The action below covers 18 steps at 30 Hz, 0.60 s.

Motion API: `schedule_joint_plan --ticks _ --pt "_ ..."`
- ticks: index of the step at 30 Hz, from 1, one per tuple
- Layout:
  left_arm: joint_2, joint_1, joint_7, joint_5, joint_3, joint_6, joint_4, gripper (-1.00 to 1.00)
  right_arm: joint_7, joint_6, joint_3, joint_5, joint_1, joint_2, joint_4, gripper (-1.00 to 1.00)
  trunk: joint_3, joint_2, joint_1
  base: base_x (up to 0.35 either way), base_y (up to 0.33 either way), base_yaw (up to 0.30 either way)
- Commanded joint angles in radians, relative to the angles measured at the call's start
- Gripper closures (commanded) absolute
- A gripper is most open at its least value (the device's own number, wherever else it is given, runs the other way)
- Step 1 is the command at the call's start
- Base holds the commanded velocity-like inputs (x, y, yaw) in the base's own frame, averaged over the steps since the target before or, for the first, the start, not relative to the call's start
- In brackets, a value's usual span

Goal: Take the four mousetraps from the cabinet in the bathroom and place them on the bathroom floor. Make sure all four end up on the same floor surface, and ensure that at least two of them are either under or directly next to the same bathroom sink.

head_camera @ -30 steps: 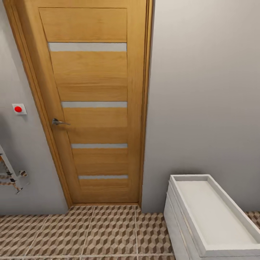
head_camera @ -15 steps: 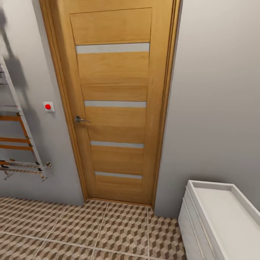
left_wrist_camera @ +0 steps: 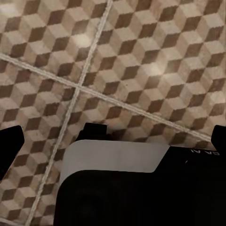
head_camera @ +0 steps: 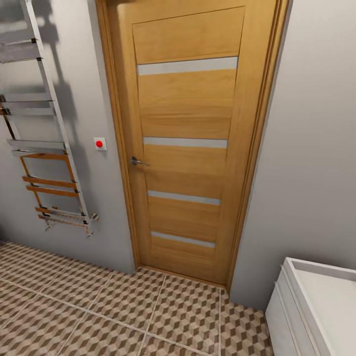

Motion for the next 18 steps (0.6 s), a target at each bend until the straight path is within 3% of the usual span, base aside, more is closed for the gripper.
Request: schedule_joint_plan --ticks 1,18 --pt "-0.001 -0.001 0.004 0.008 -0.008 -0.003 0.001 -1.00 -0.005 -0.003 0.001 0.010 -0.001 0.000 0.003 -1.00 -0.001 -0.001 0.000 0.000 0.000 0.300" --pt "-0.005 -0.001 0.004 0.012 -0.004 -0.003 0.001 -1.00 -0.011 -0.002 0.002 0.011 -0.001 0.000 0.003 -1.00 -0.001 -0.001 0.000 0.000 0.000 0.300"
